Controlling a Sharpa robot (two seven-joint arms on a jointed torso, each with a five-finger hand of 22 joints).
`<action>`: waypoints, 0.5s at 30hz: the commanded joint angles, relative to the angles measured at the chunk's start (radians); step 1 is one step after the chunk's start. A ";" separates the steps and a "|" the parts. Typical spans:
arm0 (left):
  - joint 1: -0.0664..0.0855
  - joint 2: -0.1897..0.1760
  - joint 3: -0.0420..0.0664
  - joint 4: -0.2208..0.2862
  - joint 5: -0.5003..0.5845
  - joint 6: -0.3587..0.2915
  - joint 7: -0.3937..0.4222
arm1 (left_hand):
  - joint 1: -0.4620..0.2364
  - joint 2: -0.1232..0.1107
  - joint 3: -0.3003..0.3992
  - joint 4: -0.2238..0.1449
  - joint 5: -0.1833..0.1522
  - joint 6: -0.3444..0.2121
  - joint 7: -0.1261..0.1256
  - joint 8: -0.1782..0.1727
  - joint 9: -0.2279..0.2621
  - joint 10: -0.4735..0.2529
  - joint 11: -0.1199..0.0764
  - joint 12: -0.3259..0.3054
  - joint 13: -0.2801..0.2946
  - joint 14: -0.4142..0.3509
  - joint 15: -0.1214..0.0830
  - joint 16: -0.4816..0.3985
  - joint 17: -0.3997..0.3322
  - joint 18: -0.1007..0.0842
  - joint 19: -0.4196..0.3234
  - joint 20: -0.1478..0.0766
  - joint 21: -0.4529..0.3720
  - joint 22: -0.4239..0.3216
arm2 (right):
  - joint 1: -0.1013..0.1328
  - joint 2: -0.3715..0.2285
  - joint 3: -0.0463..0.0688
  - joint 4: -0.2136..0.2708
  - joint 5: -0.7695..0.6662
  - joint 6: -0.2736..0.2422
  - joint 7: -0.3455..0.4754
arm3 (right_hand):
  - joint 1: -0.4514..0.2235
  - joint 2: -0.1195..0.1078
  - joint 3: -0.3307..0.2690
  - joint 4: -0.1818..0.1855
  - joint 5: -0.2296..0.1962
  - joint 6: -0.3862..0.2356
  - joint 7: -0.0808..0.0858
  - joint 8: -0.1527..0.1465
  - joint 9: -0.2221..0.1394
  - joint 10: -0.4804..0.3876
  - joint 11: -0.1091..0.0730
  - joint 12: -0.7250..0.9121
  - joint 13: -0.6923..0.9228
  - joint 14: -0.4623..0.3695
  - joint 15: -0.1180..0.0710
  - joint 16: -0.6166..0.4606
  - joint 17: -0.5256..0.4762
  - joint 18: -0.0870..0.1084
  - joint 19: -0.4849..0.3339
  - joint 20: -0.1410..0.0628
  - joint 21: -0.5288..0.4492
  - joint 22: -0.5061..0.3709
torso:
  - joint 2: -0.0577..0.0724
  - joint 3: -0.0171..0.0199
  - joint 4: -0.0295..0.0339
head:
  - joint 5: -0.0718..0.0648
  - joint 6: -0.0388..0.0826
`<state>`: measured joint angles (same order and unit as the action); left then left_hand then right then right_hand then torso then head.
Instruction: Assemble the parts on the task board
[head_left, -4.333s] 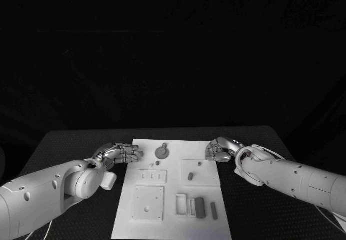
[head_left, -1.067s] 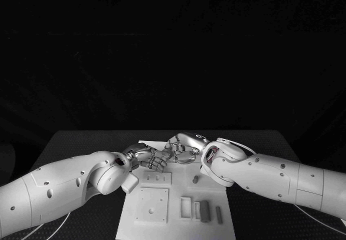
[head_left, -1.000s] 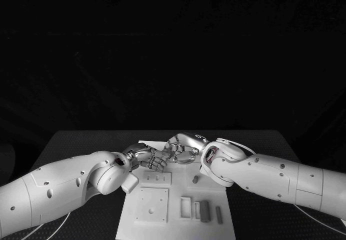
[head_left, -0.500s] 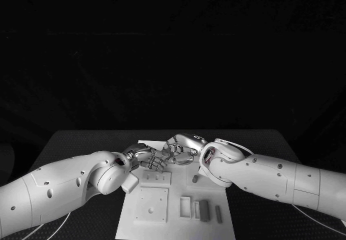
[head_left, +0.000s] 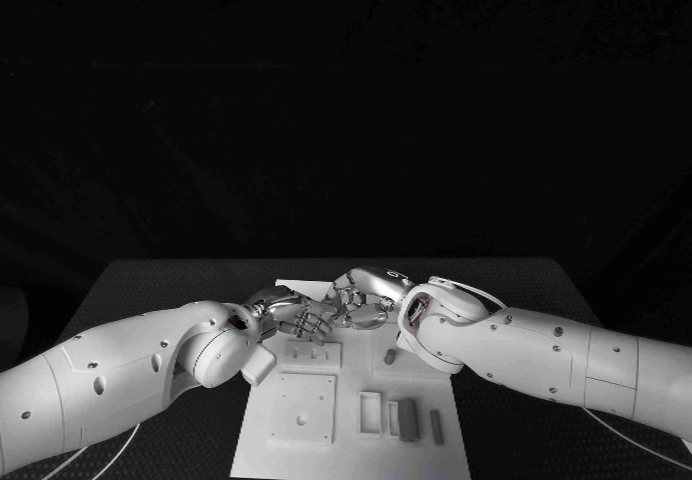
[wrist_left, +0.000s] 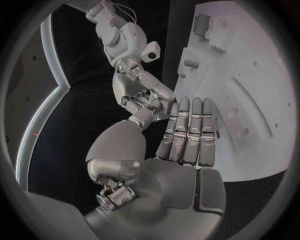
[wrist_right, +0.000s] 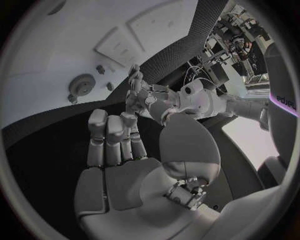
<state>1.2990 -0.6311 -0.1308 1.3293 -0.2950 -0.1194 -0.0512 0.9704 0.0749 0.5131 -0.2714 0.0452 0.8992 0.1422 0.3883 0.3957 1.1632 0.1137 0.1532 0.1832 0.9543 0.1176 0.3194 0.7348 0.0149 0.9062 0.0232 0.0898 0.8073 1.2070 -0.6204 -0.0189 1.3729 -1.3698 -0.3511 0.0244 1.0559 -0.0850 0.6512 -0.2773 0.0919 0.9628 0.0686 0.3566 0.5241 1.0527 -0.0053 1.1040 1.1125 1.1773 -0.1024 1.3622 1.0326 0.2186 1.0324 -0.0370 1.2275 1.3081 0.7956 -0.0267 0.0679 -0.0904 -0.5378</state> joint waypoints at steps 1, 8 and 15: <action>0.003 0.004 0.003 0.001 0.010 -0.009 0.025 | 0.006 0.014 0.012 -0.003 0.005 0.010 -0.002 0.004 0.001 0.008 -0.002 0.007 0.002 0.011 -0.002 -0.004 0.003 0.011 -0.001 -0.006 -0.005 0.002 | -0.005 0.003 -0.003 0.003 -0.004 0.037 0.010 | -0.003 0.004 -0.001 0.007 0.003 0.040 0.032 0.004 0.001 0.004 -0.003 0.001 -0.001 -0.001 -0.008 0.001 -0.001 0.043 0.002 -0.005 0.002 0.011 | 0.000 -0.0004 -0.0004 | -0.001 0.000; 0.002 0.004 0.003 0.000 0.008 -0.013 0.023 | 0.009 0.019 0.035 -0.009 0.005 0.030 -0.011 0.010 0.004 0.025 -0.010 0.012 0.011 0.025 -0.007 -0.003 0.012 0.007 0.002 -0.009 -0.006 0.007 | -0.006 0.004 -0.003 0.002 -0.004 0.040 0.010 | -0.004 0.004 -0.001 0.008 0.003 0.040 0.032 0.004 0.001 0.004 -0.003 0.001 -0.001 -0.001 -0.008 0.001 -0.001 0.043 0.002 -0.005 0.001 0.011 | 0.000 -0.0002 0.0001 | -0.002 -0.001; -0.001 0.005 0.003 -0.003 0.000 -0.022 0.024 | 0.011 0.020 0.068 -0.009 0.018 0.057 -0.023 0.017 0.009 0.051 -0.022 0.021 0.027 0.052 -0.019 0.002 0.027 0.000 0.013 -0.020 -0.006 0.014 | -0.008 0.006 -0.004 -0.001 -0.004 0.045 0.009 | -0.004 0.004 -0.001 0.008 0.003 0.041 0.032 0.003 0.001 0.003 -0.003 0.001 -0.001 -0.001 -0.008 0.001 -0.002 0.043 0.002 -0.005 0.001 0.011 | 0.000 -0.0001 0.0003 | -0.003 -0.002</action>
<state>1.2950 -0.6298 -0.1314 1.3264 -0.2961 -0.1241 -0.0525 0.9792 0.0846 0.5759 -0.2810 0.0591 0.9365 0.1360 0.3981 0.4024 1.2080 0.0911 0.1688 0.2087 1.0016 0.0988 0.3194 0.7603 0.0150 0.9188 0.0105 0.0898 0.8212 1.2043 -0.6177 -0.0190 1.3688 -1.3697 -0.3453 0.0229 1.0560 -0.0849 0.6511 -0.2775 0.0919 0.9630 0.0684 0.3571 0.5237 1.0527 -0.0053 1.1040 1.1126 1.1769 -0.1027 1.3622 1.0327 0.2186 1.0324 -0.0369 1.2275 1.3081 0.7956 -0.0267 0.0678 -0.0932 -0.5397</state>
